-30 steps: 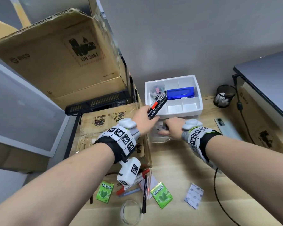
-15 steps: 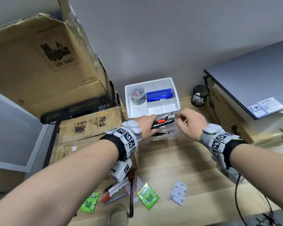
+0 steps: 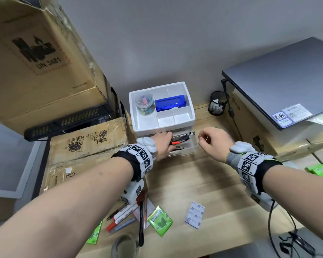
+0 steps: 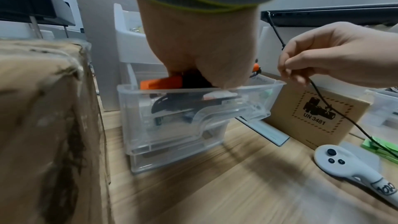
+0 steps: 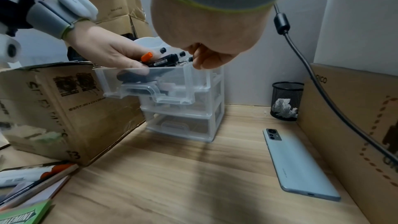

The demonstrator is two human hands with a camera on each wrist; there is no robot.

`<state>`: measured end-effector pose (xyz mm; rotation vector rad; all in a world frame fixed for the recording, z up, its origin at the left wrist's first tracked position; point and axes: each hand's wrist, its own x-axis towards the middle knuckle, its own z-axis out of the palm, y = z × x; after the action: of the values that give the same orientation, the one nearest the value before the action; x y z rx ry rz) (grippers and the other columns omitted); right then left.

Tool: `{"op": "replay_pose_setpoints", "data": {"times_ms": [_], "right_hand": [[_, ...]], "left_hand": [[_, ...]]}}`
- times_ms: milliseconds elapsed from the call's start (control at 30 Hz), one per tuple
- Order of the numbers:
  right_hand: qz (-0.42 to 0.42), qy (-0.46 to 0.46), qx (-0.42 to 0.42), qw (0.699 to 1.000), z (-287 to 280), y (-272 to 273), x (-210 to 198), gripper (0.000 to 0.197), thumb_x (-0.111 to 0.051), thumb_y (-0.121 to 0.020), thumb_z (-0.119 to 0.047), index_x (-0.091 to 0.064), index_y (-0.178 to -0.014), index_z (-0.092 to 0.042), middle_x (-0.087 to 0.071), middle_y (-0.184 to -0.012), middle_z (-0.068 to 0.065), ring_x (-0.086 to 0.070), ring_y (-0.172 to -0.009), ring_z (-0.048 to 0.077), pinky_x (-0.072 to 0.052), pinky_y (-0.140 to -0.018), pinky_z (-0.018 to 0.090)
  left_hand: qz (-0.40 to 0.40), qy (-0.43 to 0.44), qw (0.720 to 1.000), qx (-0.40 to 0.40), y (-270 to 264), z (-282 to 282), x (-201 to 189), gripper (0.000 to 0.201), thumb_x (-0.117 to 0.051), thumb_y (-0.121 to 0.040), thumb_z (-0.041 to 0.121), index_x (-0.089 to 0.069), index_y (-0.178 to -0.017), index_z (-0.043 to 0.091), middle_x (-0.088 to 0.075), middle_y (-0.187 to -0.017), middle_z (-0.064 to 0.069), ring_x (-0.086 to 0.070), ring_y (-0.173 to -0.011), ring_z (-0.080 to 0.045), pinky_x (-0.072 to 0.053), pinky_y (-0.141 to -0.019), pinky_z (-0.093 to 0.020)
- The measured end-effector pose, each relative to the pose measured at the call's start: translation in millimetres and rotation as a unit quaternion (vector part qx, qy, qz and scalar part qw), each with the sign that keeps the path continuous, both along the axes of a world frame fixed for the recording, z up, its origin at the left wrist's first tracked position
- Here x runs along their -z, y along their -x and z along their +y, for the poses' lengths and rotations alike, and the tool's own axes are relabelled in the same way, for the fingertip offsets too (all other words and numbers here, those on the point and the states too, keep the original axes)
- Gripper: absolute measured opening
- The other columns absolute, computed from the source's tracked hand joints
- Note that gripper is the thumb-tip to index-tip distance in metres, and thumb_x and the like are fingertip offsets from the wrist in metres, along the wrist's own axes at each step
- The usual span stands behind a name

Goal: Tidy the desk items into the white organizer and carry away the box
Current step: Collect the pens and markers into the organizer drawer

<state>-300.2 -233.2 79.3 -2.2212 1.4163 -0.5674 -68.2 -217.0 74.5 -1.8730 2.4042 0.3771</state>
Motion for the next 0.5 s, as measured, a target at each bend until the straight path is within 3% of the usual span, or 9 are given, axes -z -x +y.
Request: {"op": "replay_pose_setpoints", "data": {"times_ms": [167, 267, 400, 500], "right_hand": [[0.051, -0.020, -0.018, 0.998, -7.9, -18.2, 5.6, 0.019, -0.061, -0.082, -0.030, -0.061, -0.098, -0.021, -0.057, -0.088, -0.006, -0.056, -0.076, 0.018, -0.046, -0.069, 0.031], [0.094, -0.015, -0.002, 0.995, -15.5, -27.0, 7.3, 0.028, -0.060, -0.084, -0.036, -0.058, -0.107, -0.021, -0.051, -0.096, -0.006, -0.053, -0.080, 0.017, -0.041, -0.069, 0.029], [0.116, 0.030, -0.009, 0.993, -14.4, -36.4, 3.7, 0.022, -0.059, -0.085, -0.031, -0.062, -0.099, -0.016, -0.056, -0.098, 0.002, -0.052, -0.094, 0.023, -0.042, -0.072, 0.031], [0.073, 0.037, -0.045, 0.996, -4.3, -47.1, -5.2, 0.010, -0.060, -0.083, -0.026, -0.064, -0.089, -0.019, -0.063, -0.083, -0.003, -0.058, -0.079, 0.022, -0.041, -0.064, 0.028]], "left_hand": [[-0.006, 0.002, 1.000, 0.018, -13.9, 5.2, -10.7, 0.040, -0.048, -0.096, 0.042, -0.052, -0.122, 0.012, -0.061, -0.111, -0.010, -0.060, -0.098, -0.029, -0.050, -0.085, -0.040], [-0.014, 0.013, 0.999, 0.037, -28.6, 8.6, -24.9, 0.031, -0.048, -0.094, 0.030, -0.056, -0.116, 0.011, -0.064, -0.107, -0.009, -0.062, -0.095, -0.028, -0.052, -0.082, -0.038], [-0.045, 0.032, 0.998, 0.026, -50.9, 15.8, -43.3, 0.021, -0.050, -0.088, 0.021, -0.062, -0.102, 0.013, -0.065, -0.098, -0.006, -0.062, -0.086, -0.026, -0.051, -0.073, -0.033], [-0.079, 0.028, 0.996, 0.018, -63.1, 21.2, -53.1, 0.015, -0.050, -0.086, 0.023, -0.061, -0.093, 0.016, -0.064, -0.092, 0.000, -0.061, -0.082, -0.022, -0.047, -0.065, -0.029]]}}
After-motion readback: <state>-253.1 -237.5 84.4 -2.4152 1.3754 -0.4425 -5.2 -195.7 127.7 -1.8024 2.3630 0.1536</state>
